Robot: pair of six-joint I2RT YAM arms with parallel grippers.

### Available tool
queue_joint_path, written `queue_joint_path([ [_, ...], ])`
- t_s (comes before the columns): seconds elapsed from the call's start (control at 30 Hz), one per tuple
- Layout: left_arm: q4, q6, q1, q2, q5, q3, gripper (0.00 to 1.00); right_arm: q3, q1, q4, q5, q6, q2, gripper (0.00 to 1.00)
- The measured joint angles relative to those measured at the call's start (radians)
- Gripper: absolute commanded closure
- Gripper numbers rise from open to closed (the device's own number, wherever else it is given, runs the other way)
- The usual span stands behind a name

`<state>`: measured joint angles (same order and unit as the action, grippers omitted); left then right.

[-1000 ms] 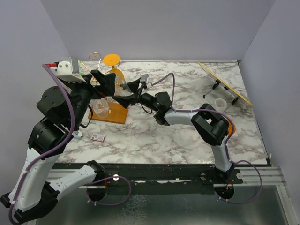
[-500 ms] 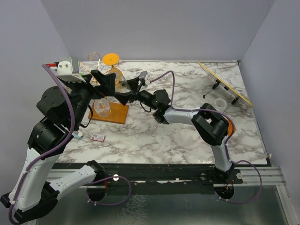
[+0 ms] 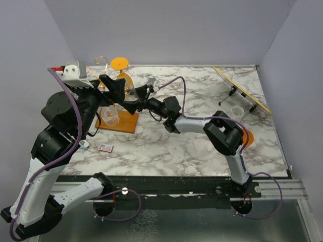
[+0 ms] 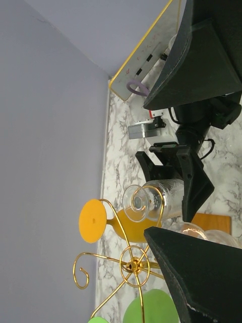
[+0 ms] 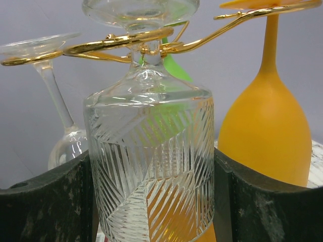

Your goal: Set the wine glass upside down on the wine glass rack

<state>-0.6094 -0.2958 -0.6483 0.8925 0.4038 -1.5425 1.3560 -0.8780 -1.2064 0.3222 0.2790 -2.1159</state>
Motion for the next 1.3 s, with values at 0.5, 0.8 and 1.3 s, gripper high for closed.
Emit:
queue_joint_path([
  [0.5, 0.000, 0.010, 0.000, 0.012, 0.000, -0.005, 0.01, -0.006, 0.000, 0.077, 0.007, -0.015, 0.014, 0.00],
  [0.8, -0.002, 0.030, 0.000, 0.015, -0.023, -0.026, 0.01, -0.259, 0.000, 0.037, -0.026, -0.037, 0.213, 0.00],
  [1.3, 0.007, 0.096, 0.000, 0.068, -0.232, -0.023, 0.01, -0.595, 0.000, 0.593, -0.518, -0.116, 0.874, 0.03],
])
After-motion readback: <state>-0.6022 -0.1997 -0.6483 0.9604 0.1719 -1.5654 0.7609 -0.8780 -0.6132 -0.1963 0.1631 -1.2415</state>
